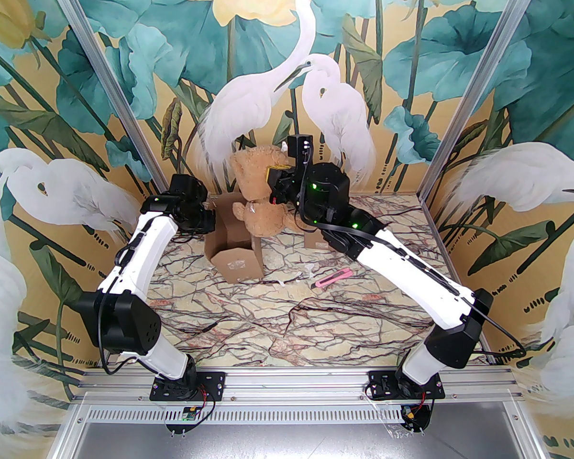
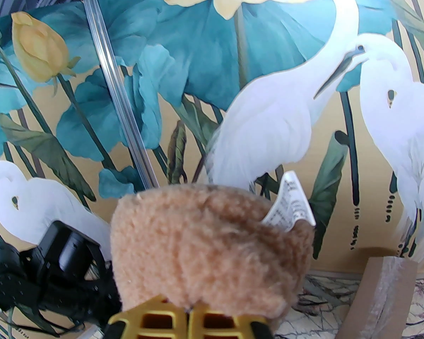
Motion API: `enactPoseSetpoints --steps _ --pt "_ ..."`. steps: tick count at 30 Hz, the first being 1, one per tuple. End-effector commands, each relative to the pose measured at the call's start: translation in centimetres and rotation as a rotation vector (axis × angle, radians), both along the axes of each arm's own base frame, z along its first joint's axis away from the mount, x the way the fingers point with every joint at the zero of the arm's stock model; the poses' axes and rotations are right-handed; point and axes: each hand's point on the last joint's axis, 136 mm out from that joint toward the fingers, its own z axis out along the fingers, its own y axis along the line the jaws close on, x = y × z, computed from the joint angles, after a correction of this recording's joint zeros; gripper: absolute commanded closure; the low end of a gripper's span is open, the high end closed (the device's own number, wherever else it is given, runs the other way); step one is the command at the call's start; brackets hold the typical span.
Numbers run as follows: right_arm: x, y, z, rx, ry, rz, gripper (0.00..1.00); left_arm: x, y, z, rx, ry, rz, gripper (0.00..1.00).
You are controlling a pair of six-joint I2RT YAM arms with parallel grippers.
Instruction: Unpack the express box
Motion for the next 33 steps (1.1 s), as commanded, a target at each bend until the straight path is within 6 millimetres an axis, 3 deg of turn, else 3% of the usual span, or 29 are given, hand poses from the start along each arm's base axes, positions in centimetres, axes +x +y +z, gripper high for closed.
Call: enactPoseSetpoints --steps 1,4,7,11,15,19,23,25,28,30,33 --pt "0.7 -1.0 -1.1 0.024 0.054 -0.029 1.0 0.8 1.6 0.2 0.063 0.006 -0.056 1.0" --pt "1.5 -0.9 -3.1 0.007 0.106 -0.03 1.0 1.9 3.1 0.6 0.114 -0.015 -0.042 1.0" --pt "2.5 -0.2 -6.5 -0.031 0.179 -0.031 1.0 2.9 4.2 1.0 0.176 0.004 -0.028 1.0" --pt "4.5 0.7 -12.5 -0.069 0.302 -0.044 1.0 4.1 4.5 2.0 0.197 -0.013 -0.035 1.0" --pt "6.6 2.6 -18.6 -0.093 0.424 -0.021 1.0 4.8 5.0 1.2 0.215 0.007 -0.029 1.0" --pt "7.9 5.1 -22.9 -0.161 0.492 0.008 1.0 5.3 5.8 0.8 0.251 0.015 0.009 1.0" --pt "9.1 6.0 -26.9 -0.183 0.556 -0.018 1.0 5.9 6.3 2.3 0.266 -0.032 0.048 0.88" --pt "9.7 6.3 -28.0 -0.15 0.58 -0.027 0.98 6.1 6.1 3.4 0.252 -0.063 0.05 0.73" --pt "10.6 6.8 -28.7 -0.107 0.609 -0.017 0.85 6.1 5.9 4.5 0.236 -0.092 0.057 0.47" --pt "10.8 7.1 -28.1 -0.116 0.604 0.0 0.65 5.9 5.8 5.2 0.221 -0.105 0.065 0.37" --pt "10.7 6.5 -26.2 -0.154 0.579 -0.008 0.46 5.5 5.6 6.6 0.201 -0.132 0.087 0.25"
